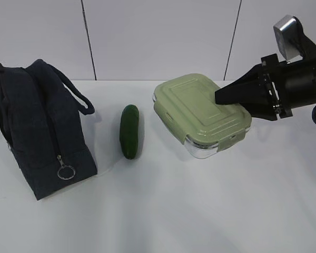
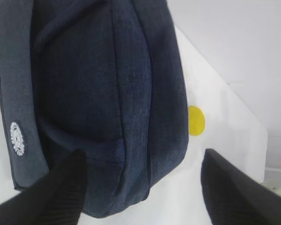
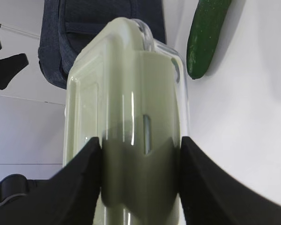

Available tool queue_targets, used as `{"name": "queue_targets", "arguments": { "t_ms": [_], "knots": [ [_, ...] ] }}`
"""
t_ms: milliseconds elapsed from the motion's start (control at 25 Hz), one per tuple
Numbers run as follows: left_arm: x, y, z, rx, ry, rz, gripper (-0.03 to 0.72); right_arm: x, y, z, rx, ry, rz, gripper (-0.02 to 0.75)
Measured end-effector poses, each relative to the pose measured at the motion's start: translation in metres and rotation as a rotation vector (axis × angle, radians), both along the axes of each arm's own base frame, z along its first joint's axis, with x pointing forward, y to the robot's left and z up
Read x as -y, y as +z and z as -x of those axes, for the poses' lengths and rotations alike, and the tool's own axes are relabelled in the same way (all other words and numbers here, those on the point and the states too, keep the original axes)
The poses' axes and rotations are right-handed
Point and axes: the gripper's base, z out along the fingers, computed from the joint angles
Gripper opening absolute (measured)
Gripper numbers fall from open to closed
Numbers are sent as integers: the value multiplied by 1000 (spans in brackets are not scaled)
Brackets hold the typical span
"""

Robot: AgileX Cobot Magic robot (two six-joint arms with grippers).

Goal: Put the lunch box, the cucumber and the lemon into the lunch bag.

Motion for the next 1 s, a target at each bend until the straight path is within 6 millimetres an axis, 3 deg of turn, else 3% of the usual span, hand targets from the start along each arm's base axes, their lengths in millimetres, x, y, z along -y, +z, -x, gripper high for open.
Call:
{"name": "queue_targets", "arguments": {
  "t_ms": [720, 1000],
  "knots": [
    [1, -37, -29, -156, -12, 3, 456, 0, 0, 0, 7, 1, 4, 386],
    [-1, -36, -31, -136, 9, -2, 319, 0, 0, 0, 7, 1, 4, 386]
  ]
}}
